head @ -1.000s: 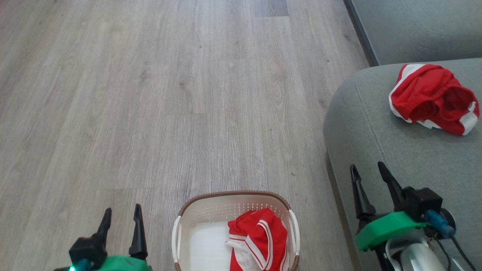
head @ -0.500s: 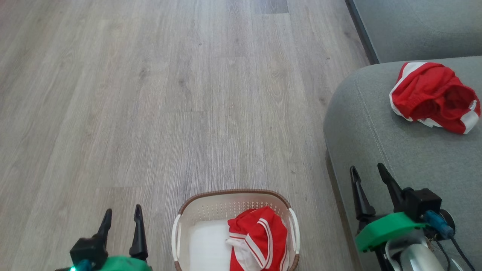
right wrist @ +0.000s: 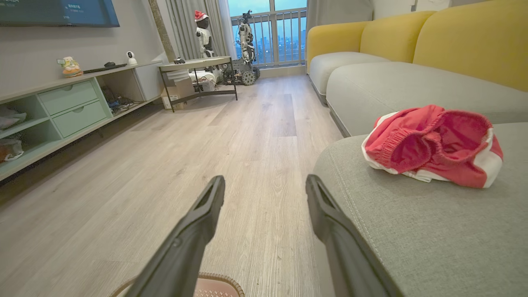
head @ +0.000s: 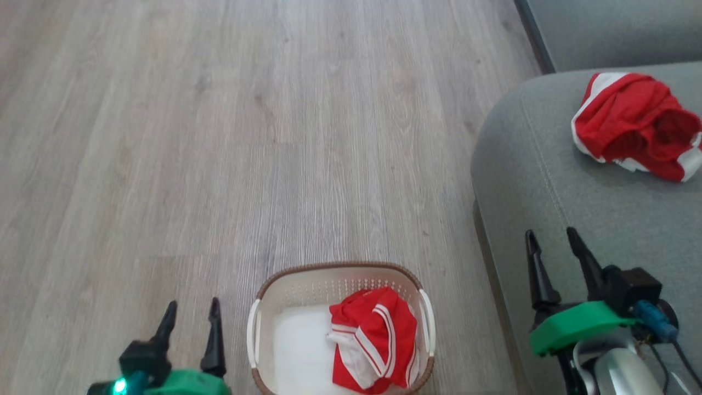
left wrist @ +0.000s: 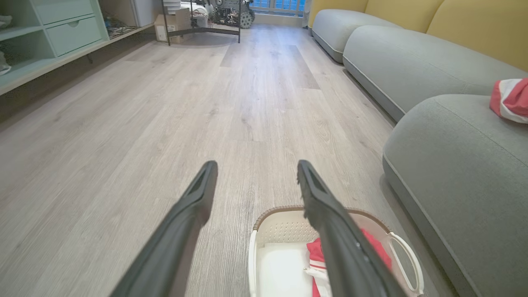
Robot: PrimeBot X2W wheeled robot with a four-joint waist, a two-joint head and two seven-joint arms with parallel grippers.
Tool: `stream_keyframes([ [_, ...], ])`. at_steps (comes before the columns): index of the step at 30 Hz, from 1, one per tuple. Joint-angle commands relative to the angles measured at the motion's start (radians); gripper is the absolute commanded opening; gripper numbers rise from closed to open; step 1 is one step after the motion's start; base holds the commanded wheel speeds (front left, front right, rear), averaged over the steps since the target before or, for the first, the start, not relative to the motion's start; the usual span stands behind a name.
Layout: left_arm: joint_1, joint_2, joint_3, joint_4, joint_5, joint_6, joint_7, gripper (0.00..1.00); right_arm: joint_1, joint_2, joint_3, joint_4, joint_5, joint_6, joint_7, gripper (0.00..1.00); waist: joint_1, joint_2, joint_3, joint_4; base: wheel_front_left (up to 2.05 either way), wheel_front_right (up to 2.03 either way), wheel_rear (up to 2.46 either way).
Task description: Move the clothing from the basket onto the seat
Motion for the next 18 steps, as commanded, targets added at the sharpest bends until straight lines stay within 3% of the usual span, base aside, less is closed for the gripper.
stream_keyframes([
  [1, -0.08, -0.002, 0.017, -0.018, 0.013, -0.007, -0.012, 1.0, -0.062, 0.004, 0.012, -0.044, -0.012, 0.0, -0.006, 1.0, 0.0, -0.0001, 0.03, -0.005, 0.0, 0.0, 0.0],
  [11, -0.313, -0.015, -0.095, 0.128, 0.076, -0.054, -0.012, 1.0, -0.185, 0.004, -0.037, -0.123, -0.055, 0.0, -0.006, 1.0, 0.0, -0.0001, 0.298, -0.05, 0.0, 0.0, 0.0],
  [18, -0.508, -0.03, -0.226, 0.34, 0.121, -0.102, -0.003, 1.0, -0.288, 0.004, -0.051, -0.175, -0.063, 0.0, -0.006, 1.0, 0.0, -0.0001, 0.476, -0.1, 0.0, 0.0, 0.0],
])
